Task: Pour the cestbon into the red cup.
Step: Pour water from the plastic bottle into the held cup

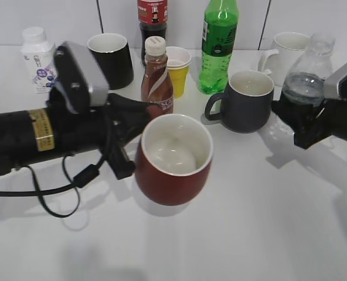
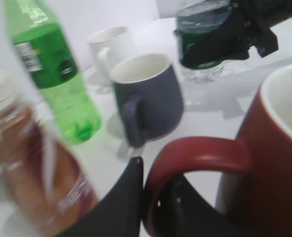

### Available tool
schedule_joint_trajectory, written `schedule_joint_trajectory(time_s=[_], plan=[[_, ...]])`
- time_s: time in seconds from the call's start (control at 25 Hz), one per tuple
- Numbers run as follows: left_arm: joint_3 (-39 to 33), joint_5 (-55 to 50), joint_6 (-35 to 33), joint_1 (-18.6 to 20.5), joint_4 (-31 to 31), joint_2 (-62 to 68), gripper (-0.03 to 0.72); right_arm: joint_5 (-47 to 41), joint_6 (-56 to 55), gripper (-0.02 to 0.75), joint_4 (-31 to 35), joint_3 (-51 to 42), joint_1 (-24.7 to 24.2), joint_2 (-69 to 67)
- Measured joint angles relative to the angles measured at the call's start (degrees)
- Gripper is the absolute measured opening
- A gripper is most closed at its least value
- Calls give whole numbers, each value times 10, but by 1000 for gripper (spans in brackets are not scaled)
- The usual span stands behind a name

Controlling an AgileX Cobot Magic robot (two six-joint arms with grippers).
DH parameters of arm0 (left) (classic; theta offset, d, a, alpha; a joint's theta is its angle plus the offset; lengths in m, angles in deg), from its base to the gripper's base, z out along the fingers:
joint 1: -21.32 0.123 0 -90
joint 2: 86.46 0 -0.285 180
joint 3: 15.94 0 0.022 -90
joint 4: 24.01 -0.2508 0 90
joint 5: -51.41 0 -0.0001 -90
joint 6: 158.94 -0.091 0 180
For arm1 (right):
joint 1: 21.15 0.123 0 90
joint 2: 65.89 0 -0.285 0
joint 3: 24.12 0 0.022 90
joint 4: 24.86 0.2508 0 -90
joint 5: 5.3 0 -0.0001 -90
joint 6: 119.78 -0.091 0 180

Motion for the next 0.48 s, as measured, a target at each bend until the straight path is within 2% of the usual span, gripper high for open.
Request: schedule_joint_trajectory(time_s=[0.2, 0.48], plan=[[29, -6, -1, -25, -4, 18, 61, 1, 2, 468, -61, -1, 0, 3], [43, -25, -42, -36, -3, 46, 61, 38, 15, 468, -94, -1, 1, 8]])
